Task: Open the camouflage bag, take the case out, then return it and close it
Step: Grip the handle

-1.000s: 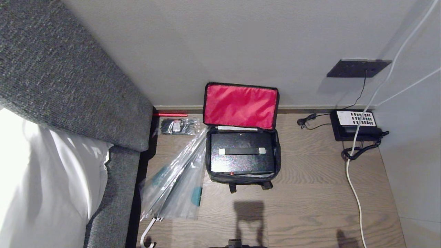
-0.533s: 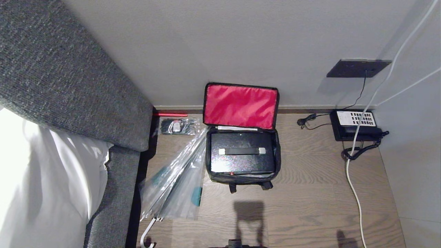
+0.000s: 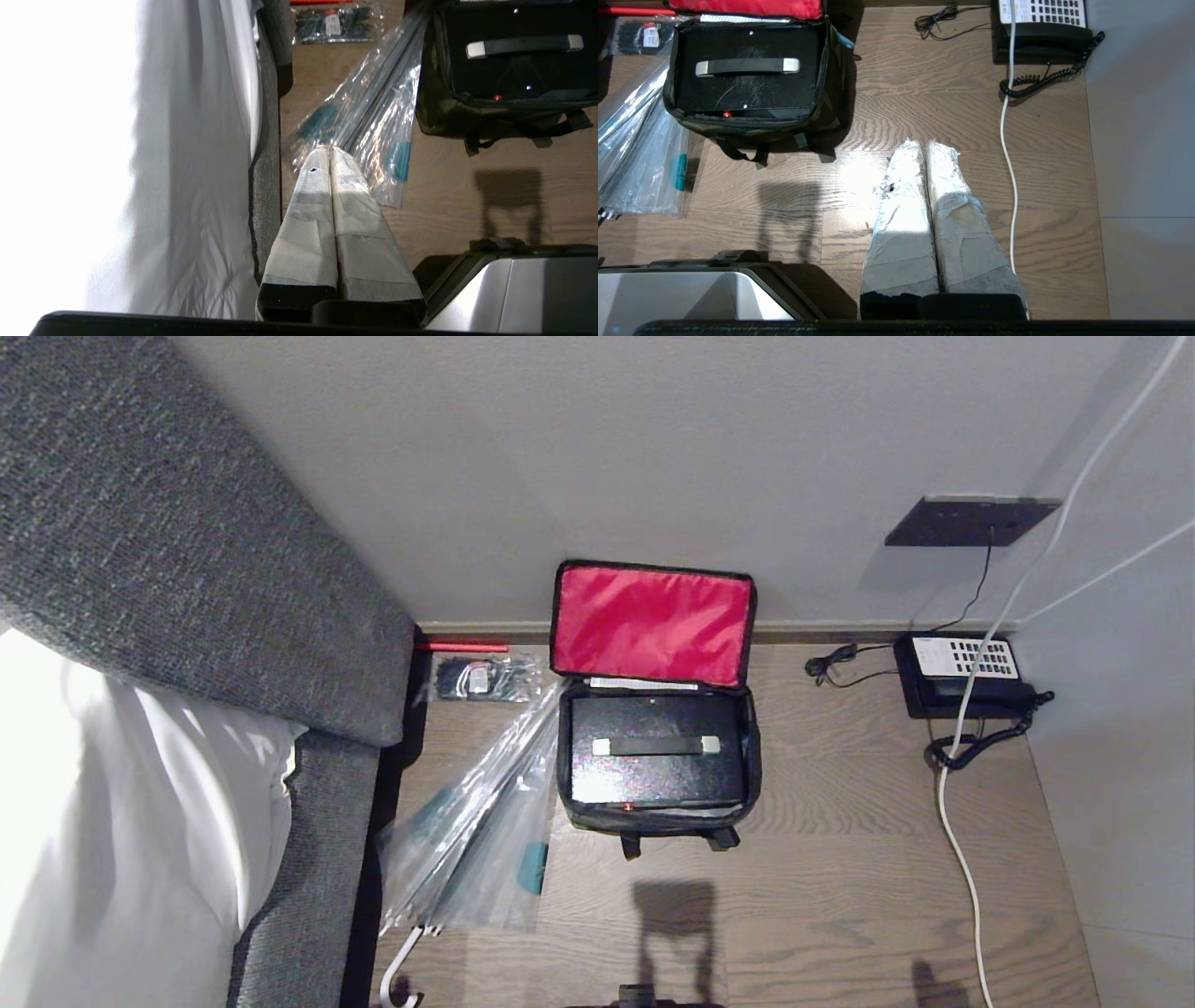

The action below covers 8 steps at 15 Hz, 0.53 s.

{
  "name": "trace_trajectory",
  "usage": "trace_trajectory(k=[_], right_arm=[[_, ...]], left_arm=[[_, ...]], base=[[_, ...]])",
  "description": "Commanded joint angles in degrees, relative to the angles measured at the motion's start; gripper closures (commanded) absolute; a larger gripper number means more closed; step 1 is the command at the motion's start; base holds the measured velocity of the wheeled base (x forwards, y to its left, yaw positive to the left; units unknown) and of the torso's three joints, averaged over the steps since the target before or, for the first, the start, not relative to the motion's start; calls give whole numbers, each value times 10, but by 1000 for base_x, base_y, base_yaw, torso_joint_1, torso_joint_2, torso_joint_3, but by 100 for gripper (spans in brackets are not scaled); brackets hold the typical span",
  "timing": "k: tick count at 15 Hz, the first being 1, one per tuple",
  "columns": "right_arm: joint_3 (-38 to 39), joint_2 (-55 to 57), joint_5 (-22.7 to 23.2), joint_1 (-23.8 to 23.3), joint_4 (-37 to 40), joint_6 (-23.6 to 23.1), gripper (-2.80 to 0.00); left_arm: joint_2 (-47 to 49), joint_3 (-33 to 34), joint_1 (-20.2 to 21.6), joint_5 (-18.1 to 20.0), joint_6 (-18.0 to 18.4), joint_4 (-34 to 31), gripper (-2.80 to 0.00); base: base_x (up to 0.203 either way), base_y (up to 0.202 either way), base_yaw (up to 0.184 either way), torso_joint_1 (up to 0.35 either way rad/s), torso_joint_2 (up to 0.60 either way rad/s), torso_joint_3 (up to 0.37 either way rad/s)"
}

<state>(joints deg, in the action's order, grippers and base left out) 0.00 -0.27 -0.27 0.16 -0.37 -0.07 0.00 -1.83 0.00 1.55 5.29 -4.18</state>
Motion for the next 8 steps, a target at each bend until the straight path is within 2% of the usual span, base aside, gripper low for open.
trace_trajectory(k=[1,8], right_arm=[[1,-16,0,0,0,0,0],[2,-16,0,0,0,0,0]], left_arm=[[0,13,0,1,0,29,0],[0,18,0,2,0,43,0]], base=[[0,0,0,0,0,0],[0,0,0,0,0,0]])
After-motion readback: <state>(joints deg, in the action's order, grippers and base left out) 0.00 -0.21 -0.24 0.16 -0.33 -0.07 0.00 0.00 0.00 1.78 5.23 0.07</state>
